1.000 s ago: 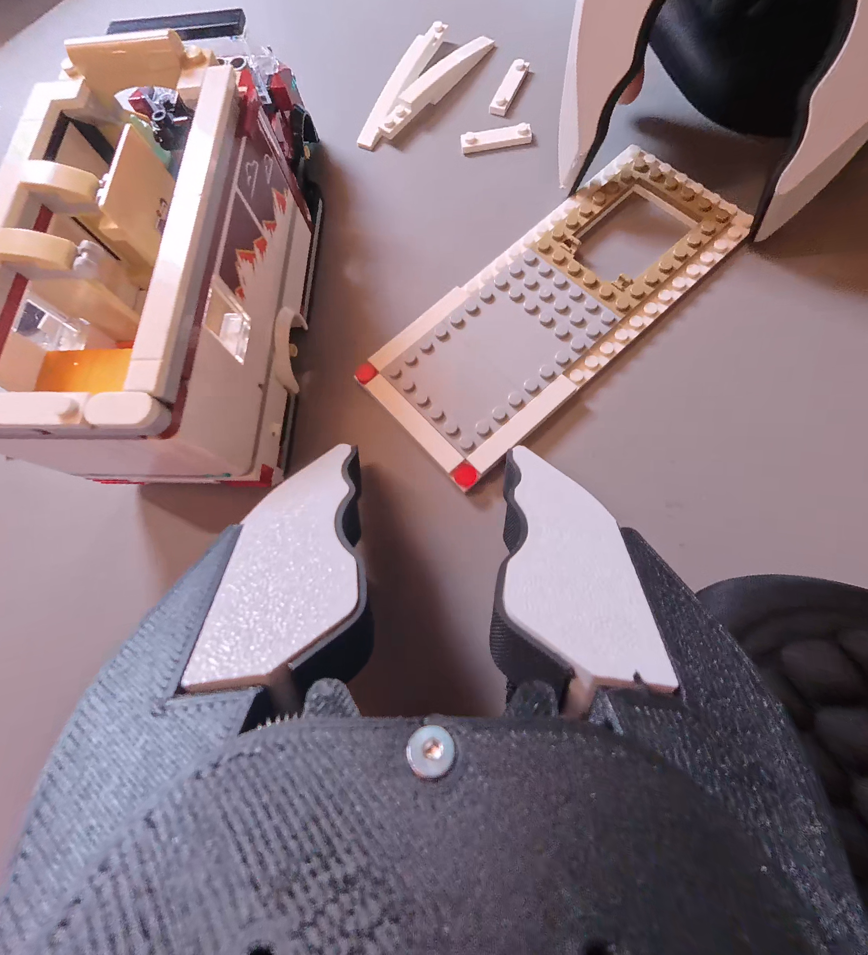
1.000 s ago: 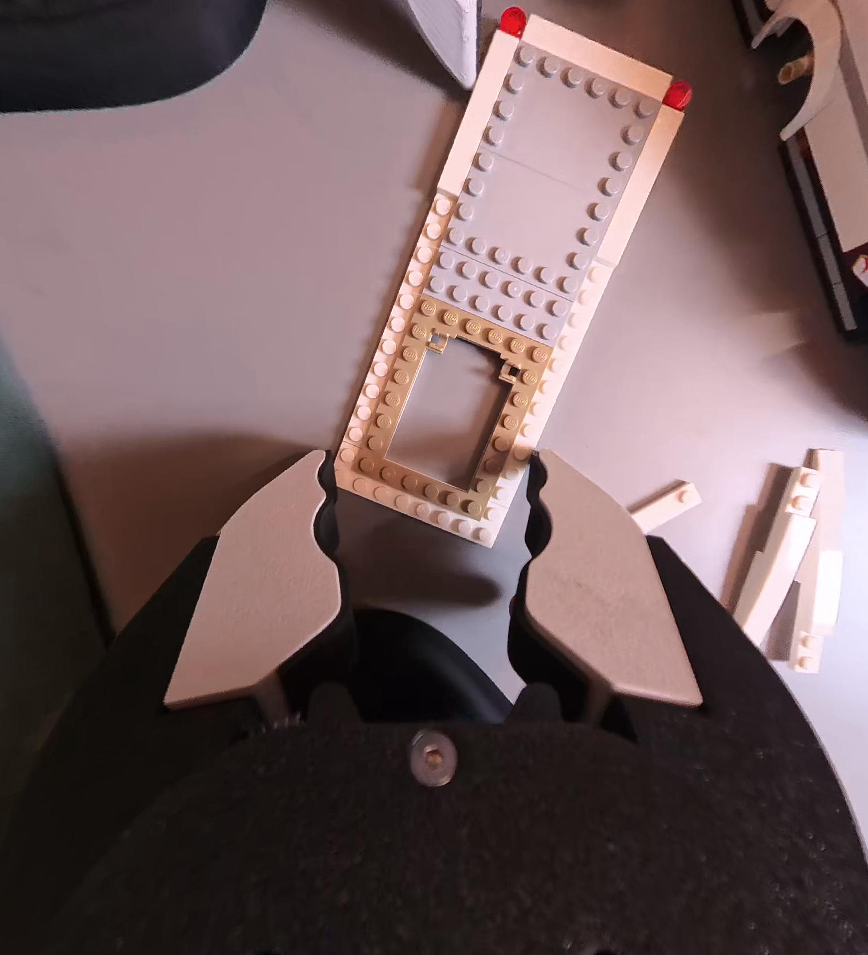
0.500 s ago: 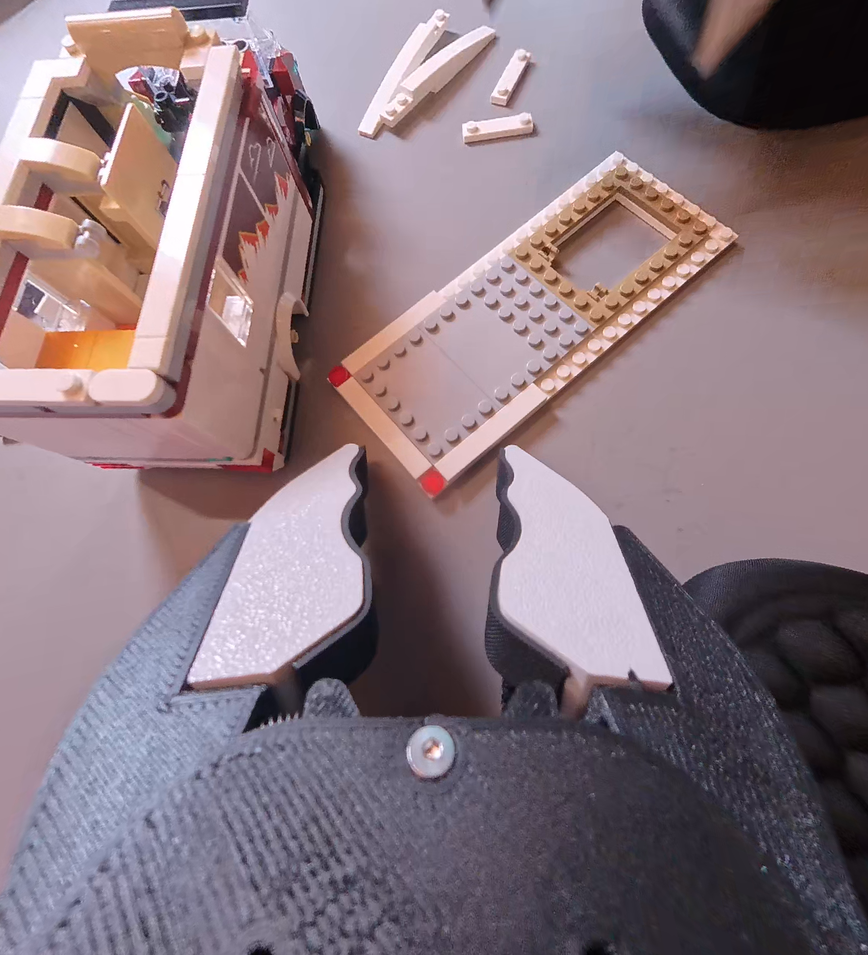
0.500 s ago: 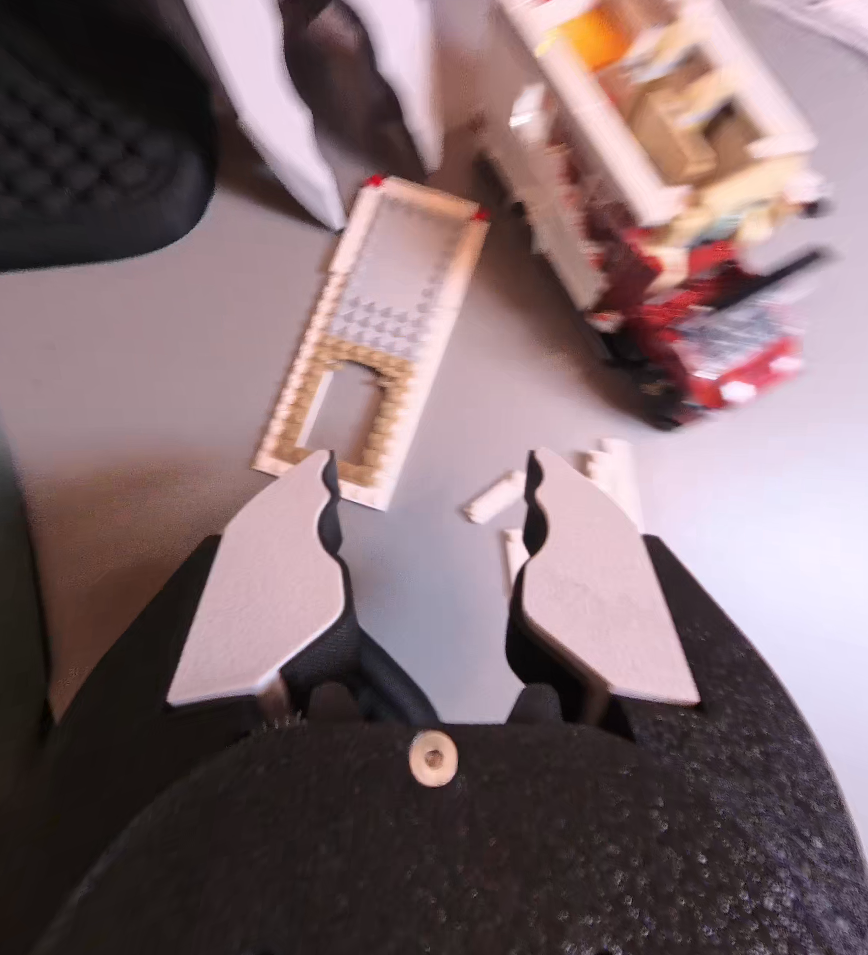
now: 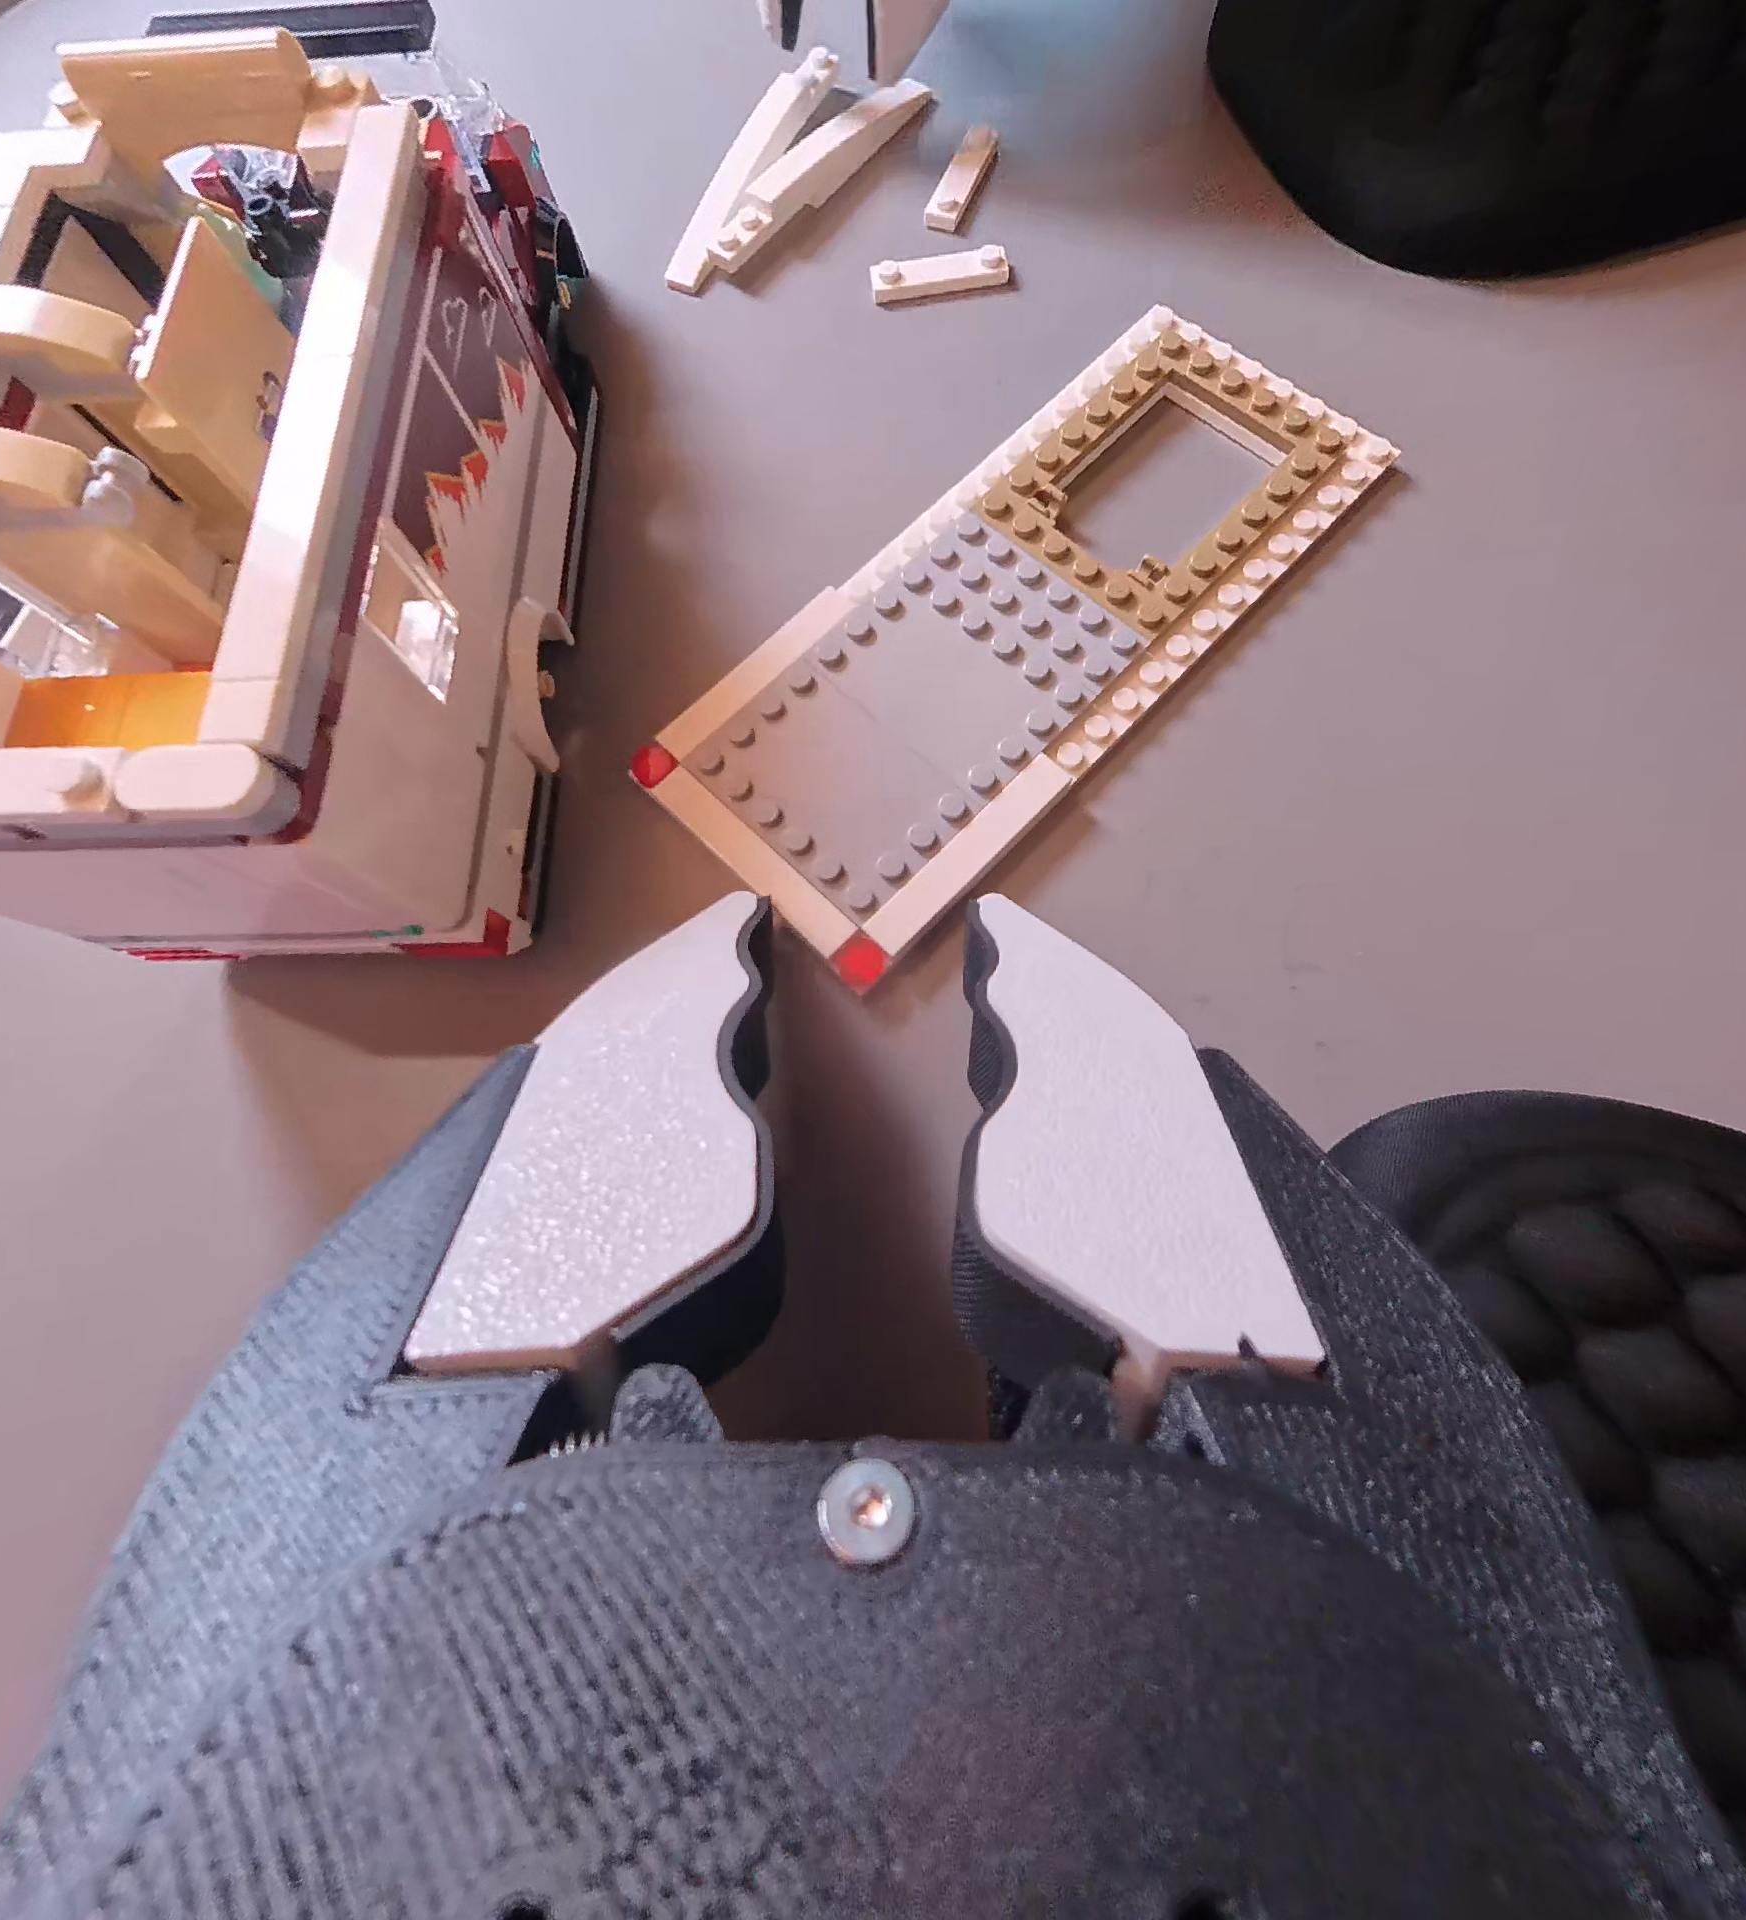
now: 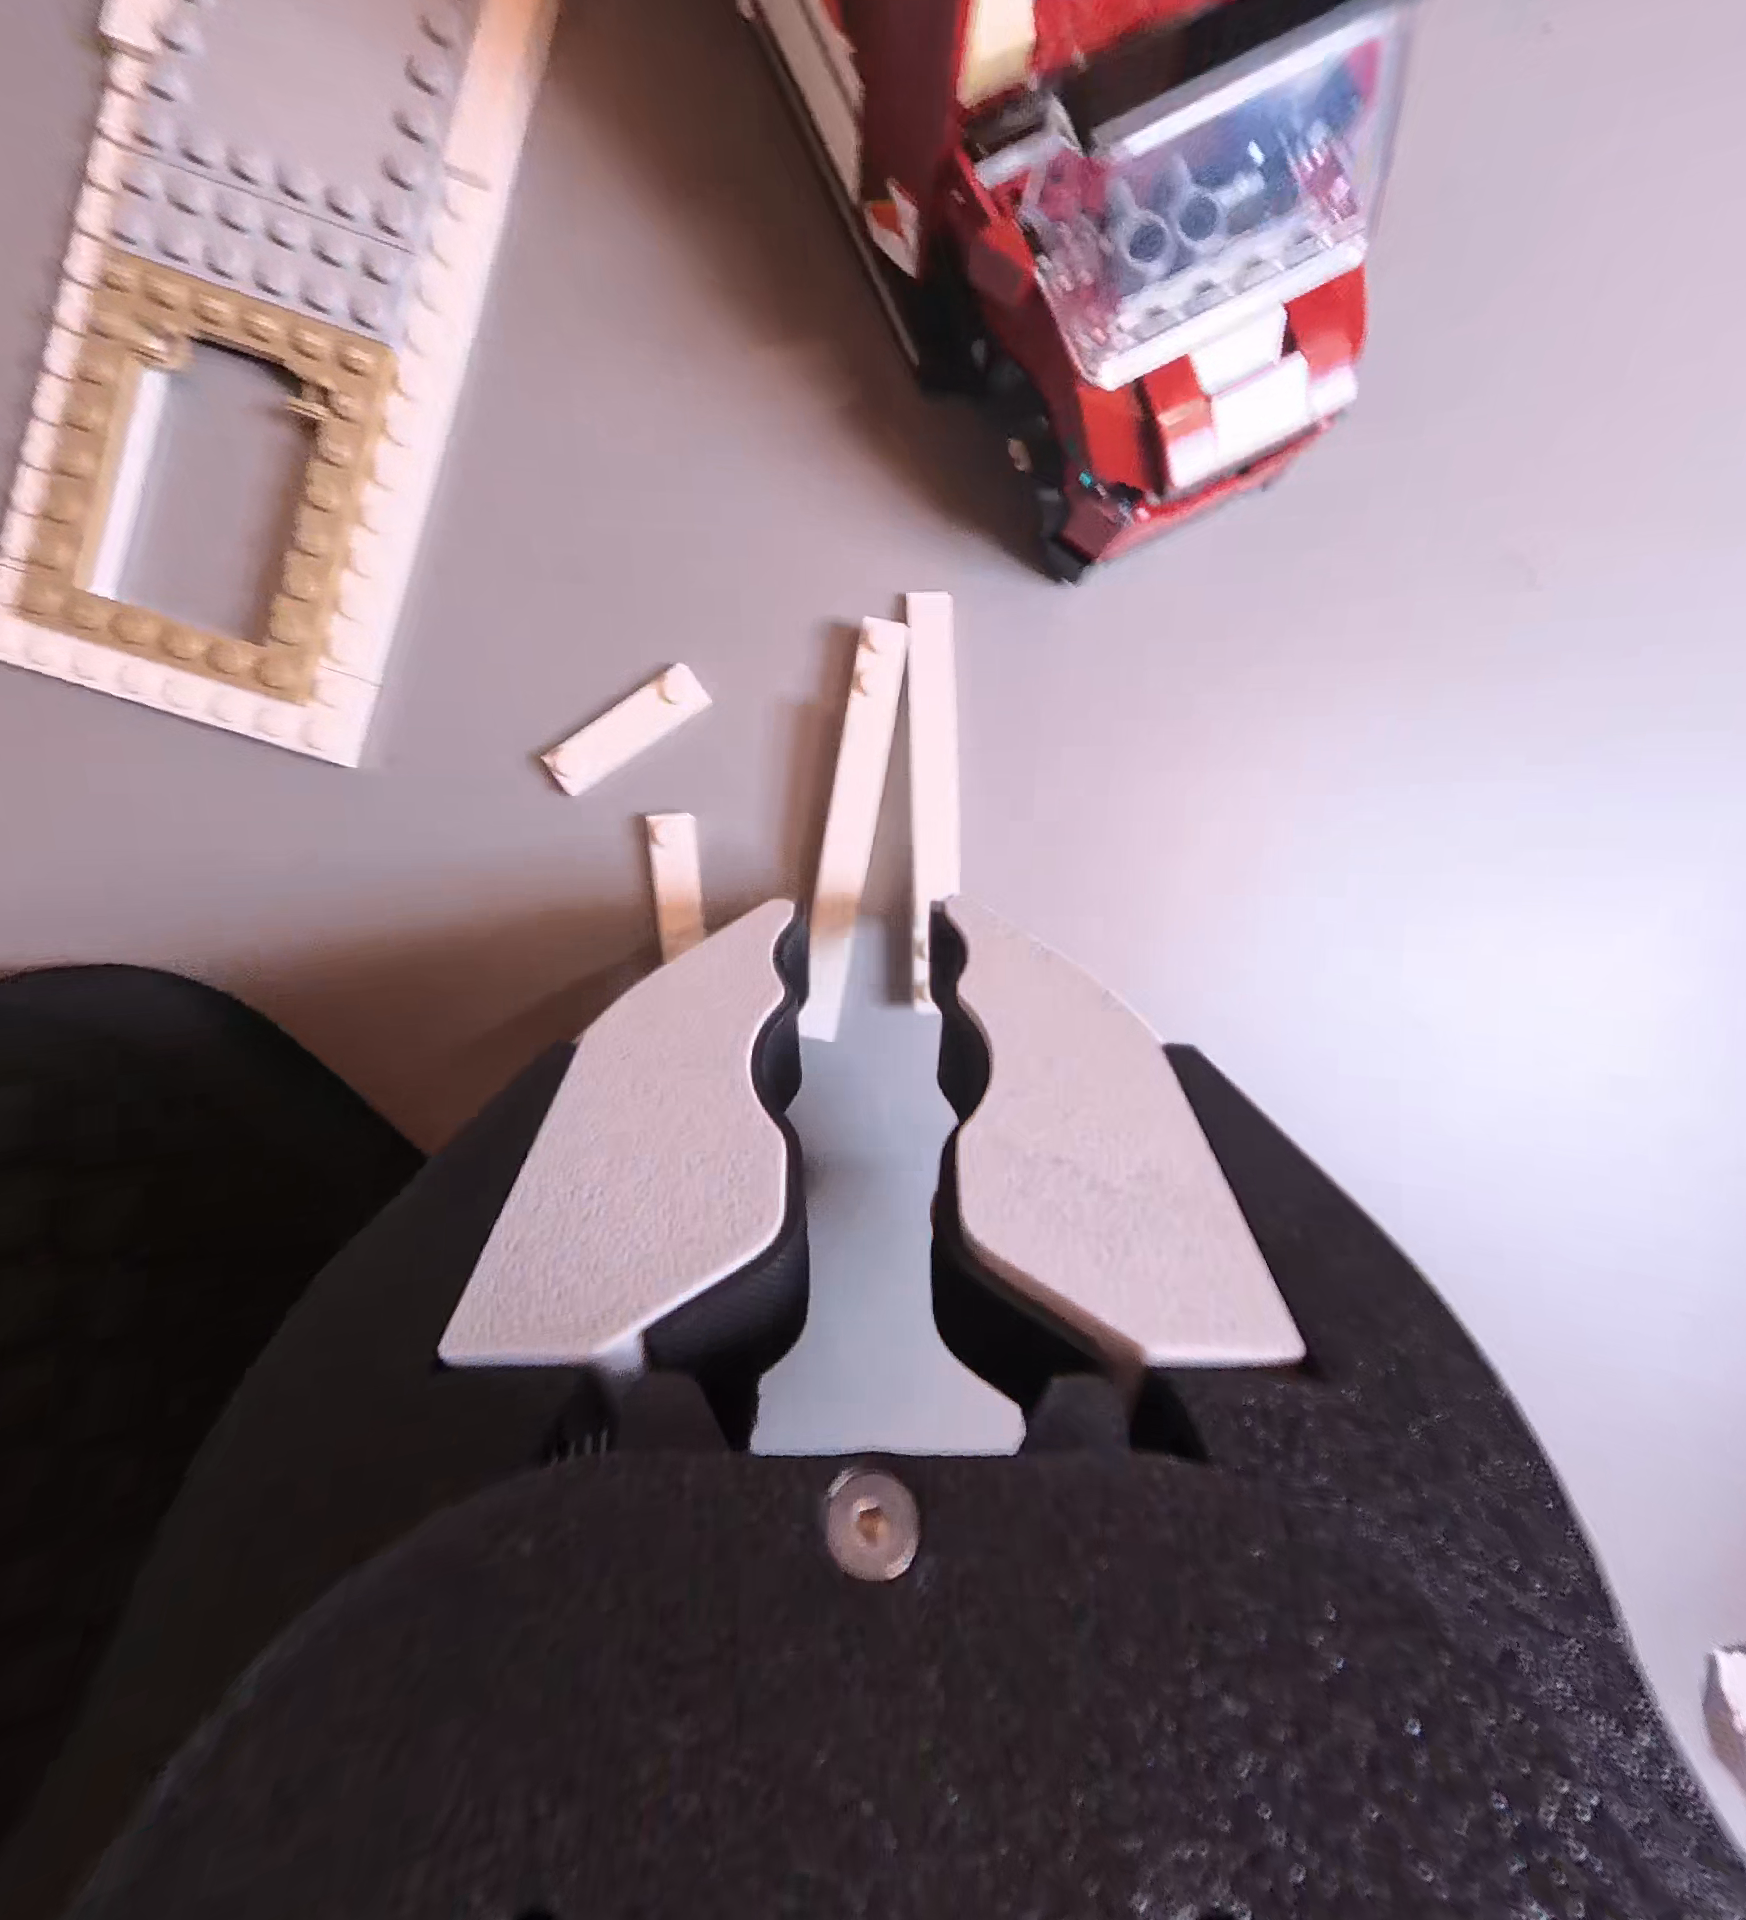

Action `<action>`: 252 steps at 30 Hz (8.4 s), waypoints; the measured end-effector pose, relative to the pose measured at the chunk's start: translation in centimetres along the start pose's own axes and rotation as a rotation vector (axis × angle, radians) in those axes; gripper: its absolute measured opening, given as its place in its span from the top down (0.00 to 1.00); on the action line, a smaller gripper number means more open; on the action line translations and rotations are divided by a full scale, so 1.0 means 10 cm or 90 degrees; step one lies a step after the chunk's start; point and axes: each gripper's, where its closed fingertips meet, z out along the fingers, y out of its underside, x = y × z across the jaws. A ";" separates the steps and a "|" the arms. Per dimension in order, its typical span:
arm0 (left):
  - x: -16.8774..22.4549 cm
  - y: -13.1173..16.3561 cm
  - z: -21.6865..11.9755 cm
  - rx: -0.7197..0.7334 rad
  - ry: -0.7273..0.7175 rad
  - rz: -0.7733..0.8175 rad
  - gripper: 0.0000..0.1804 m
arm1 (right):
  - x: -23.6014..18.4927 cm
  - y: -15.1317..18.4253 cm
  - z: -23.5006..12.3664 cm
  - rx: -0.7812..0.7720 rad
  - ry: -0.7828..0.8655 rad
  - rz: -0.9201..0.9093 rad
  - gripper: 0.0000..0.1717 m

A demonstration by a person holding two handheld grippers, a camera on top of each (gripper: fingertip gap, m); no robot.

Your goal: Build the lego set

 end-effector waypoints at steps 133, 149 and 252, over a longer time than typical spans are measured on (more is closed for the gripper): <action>0.09 -0.05 0.04 0.003 -0.011 -0.029 0.81 | -0.74 -0.74 0.43 -0.009 -0.175 0.060 0.96; 0.21 -0.06 0.06 -0.013 0.002 0.001 0.81 | -0.73 -0.68 0.40 -0.081 -0.184 0.190 0.96; 0.14 -0.64 0.67 -0.135 0.185 -0.087 0.99 | -0.79 -0.41 0.21 -0.032 -0.232 0.062 1.00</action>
